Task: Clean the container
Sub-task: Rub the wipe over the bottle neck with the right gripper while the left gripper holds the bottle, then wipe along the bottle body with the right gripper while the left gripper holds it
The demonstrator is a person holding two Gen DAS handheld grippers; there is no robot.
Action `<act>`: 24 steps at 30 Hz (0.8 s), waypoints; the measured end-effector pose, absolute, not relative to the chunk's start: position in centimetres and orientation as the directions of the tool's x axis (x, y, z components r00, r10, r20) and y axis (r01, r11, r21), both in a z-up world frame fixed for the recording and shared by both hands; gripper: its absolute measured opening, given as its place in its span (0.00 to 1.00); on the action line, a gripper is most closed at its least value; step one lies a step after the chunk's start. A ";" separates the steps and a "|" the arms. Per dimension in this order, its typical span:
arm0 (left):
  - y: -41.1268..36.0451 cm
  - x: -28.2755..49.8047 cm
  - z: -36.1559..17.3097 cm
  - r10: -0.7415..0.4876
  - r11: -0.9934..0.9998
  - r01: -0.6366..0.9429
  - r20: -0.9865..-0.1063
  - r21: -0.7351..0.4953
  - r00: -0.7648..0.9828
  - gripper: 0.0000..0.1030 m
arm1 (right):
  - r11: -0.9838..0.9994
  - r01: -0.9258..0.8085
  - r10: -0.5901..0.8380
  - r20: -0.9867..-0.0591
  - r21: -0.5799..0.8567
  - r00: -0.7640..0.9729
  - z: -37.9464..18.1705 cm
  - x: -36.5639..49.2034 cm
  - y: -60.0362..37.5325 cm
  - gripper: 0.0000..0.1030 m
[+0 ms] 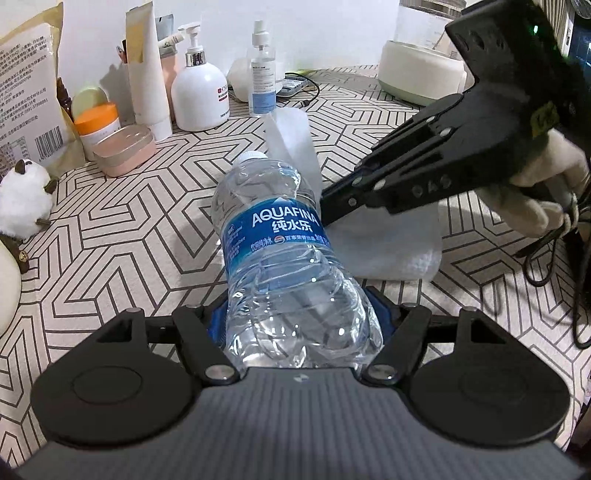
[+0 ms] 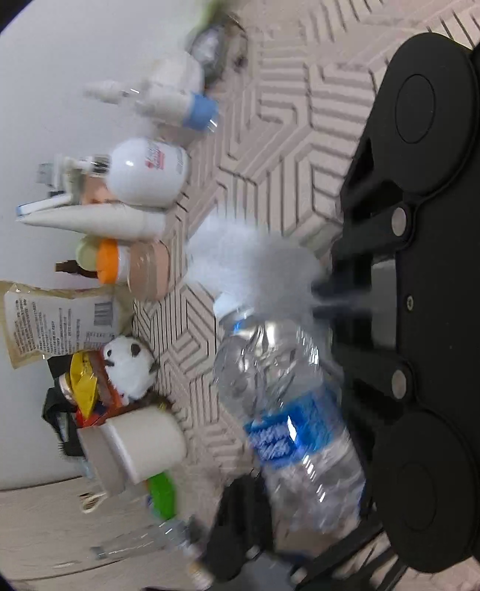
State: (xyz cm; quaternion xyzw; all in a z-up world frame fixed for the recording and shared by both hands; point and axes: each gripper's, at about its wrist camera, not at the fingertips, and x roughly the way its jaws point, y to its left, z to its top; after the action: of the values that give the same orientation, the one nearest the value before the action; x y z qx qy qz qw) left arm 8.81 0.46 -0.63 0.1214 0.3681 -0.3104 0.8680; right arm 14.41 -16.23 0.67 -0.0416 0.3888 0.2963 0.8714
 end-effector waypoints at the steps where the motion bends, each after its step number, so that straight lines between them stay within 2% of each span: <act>1: 0.4 8.7 -0.7 -0.446 0.778 0.628 -0.712 -0.009 0.543 0.69 | 0.817 -0.549 0.500 -0.692 0.177 0.521 0.8 14.3 -16.4 0.05; 7: 0.5 8.6 -0.9 -0.444 0.782 0.623 -0.700 0.001 0.559 0.69 | 0.798 -0.540 0.571 -0.621 0.267 0.537 2.5 13.5 -17.6 0.05; 13: 0.9 8.5 -0.9 -0.455 0.785 0.620 -0.690 -0.013 0.562 0.69 | 0.692 -0.644 0.694 -0.548 0.326 0.467 4.1 12.0 -15.7 0.05; 15: 0.9 8.5 -1.0 -0.458 0.785 0.619 -0.688 -0.016 0.563 0.69 | 0.660 -0.687 0.711 -0.550 0.305 0.438 4.0 11.2 -14.0 0.05; 18: 0.9 8.4 -1.0 -0.457 0.786 0.619 -0.685 -0.012 0.567 0.69 | 0.669 -0.718 0.675 -0.561 0.191 0.480 4.3 9.8 -12.4 0.05; 24: 0.9 8.4 -0.9 -0.454 0.790 0.613 -0.686 -0.014 0.569 0.69 | 0.728 -0.667 0.618 -0.572 0.157 0.540 4.1 10.5 -13.8 0.04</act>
State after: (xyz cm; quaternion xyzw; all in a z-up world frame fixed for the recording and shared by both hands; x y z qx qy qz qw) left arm 8.35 0.94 -0.92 0.1135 0.3513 -0.3036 0.8784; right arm 10.53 -13.78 4.08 -0.0399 0.3093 0.3663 0.8767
